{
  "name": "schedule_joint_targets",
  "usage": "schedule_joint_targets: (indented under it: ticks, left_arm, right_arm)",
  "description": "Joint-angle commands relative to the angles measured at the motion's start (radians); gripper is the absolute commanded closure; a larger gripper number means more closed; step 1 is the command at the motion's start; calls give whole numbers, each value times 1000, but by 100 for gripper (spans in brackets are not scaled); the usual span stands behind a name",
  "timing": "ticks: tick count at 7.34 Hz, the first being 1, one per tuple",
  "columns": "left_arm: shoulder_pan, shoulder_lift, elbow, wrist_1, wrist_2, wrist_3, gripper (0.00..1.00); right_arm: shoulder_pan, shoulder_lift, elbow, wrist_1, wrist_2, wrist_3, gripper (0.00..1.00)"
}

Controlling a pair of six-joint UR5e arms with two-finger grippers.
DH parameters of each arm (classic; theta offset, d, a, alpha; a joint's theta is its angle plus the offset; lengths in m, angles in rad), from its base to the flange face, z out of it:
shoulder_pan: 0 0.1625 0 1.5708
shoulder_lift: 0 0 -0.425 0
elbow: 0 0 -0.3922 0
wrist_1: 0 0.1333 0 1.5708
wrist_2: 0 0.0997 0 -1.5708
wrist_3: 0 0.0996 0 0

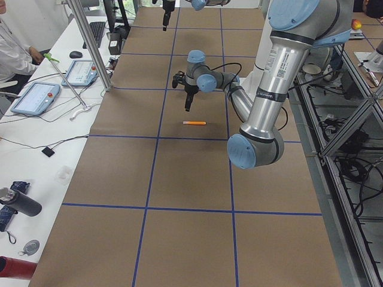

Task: Collect pens into pen holder
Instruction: 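Raise the right gripper away while the left gripper reaches the orange pen, then grasp the orange pen with the left gripper and lift it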

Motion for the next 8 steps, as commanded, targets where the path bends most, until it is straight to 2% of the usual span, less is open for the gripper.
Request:
schedule_joint_targets:
  ticks: [1, 4, 8]
  left_arm:
    - [26, -12, 55, -8, 1, -25, 1]
    - [24, -26, 138, -75, -2, -15, 9]
    - [20, -26, 196, -122, -4, -20, 38]
  right_arm:
    - [92, -56, -1, -1, 99, -162, 0]
    - [145, -111, 1, 1, 132, -278, 0]
    - [148, -122, 7, 4, 130, -279, 0]
